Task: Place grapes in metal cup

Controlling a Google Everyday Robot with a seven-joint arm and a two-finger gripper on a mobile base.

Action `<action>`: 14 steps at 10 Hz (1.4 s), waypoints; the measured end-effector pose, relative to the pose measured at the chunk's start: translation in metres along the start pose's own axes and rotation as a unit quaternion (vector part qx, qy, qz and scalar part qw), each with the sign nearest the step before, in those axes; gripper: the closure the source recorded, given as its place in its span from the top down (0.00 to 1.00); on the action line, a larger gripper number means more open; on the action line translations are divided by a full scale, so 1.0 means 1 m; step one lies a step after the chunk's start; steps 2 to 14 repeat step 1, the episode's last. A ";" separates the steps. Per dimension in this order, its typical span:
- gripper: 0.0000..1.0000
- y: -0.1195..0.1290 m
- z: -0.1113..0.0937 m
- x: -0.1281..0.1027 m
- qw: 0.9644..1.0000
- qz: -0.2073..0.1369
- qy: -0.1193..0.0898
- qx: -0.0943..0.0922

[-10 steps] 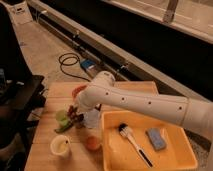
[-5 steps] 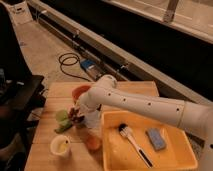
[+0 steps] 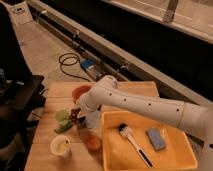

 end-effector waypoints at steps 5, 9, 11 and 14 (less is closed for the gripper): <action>0.63 0.000 0.000 0.000 1.000 0.000 0.000 0.000; 0.63 0.000 0.000 0.000 1.000 0.000 0.000 0.000; 0.63 0.000 0.000 0.000 1.000 0.000 0.000 0.000; 0.63 0.000 0.000 0.000 1.000 0.000 0.000 0.000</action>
